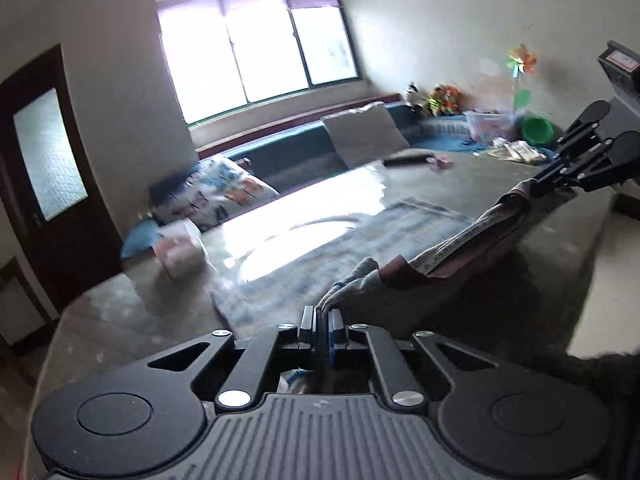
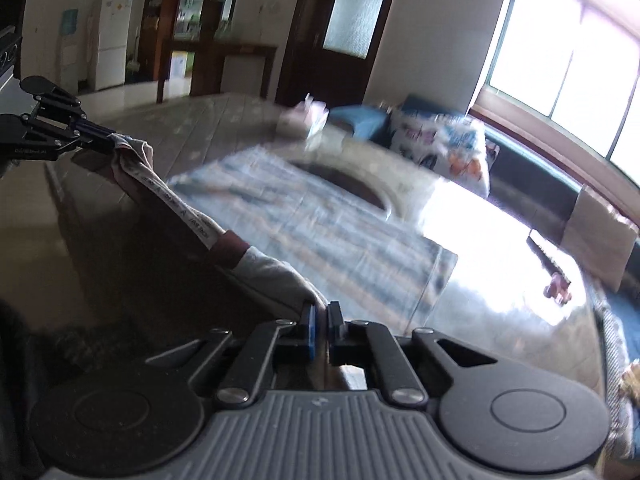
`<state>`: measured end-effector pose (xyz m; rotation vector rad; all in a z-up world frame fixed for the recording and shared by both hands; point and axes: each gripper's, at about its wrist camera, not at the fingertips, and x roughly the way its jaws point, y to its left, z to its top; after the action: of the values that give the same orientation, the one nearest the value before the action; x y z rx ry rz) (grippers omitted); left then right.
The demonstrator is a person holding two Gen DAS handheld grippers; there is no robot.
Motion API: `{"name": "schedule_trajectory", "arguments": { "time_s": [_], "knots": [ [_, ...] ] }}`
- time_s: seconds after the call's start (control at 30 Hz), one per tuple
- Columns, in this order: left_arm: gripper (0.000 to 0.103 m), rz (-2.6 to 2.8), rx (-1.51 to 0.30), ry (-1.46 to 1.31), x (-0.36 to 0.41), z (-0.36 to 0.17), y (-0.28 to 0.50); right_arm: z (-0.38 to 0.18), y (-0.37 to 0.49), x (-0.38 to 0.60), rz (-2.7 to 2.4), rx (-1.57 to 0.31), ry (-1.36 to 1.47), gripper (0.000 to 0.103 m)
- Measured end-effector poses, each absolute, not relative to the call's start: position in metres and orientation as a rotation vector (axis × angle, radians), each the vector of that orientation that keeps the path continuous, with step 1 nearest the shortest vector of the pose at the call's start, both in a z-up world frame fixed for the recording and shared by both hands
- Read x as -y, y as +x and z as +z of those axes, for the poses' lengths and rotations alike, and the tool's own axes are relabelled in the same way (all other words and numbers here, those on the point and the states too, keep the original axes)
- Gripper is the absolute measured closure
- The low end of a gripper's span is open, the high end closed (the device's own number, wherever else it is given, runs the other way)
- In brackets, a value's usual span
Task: Fold clothes
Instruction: 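Grasp the striped shirt's hem edge with both grippers and lift it, then carry the held hem over the shirt toward the collar with both grippers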
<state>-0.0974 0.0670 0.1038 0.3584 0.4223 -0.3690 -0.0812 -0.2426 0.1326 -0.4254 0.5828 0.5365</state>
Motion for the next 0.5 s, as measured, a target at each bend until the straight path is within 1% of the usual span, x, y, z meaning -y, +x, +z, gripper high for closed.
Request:
{"name": "schedule_trajectory", "arguments": {
  "time_s": [0.1,0.2,0.5],
  "knots": [
    [0.097,-0.347,-0.412,0.374,-0.066,0.108,-0.062,0.142,-0.055,0.239,0.532,-0.561,-0.436,0.098],
    [0.098,-0.348,-0.445,0.363,-0.068,0.105,-0.023,0.150,-0.018,0.235,0.526,-0.552,-0.444,0.098],
    [0.098,-0.350,-0.545,0.330,-0.074,0.097,0.096,0.154,0.088,0.215,0.514,-0.612,-0.451,0.098]
  ]
}}
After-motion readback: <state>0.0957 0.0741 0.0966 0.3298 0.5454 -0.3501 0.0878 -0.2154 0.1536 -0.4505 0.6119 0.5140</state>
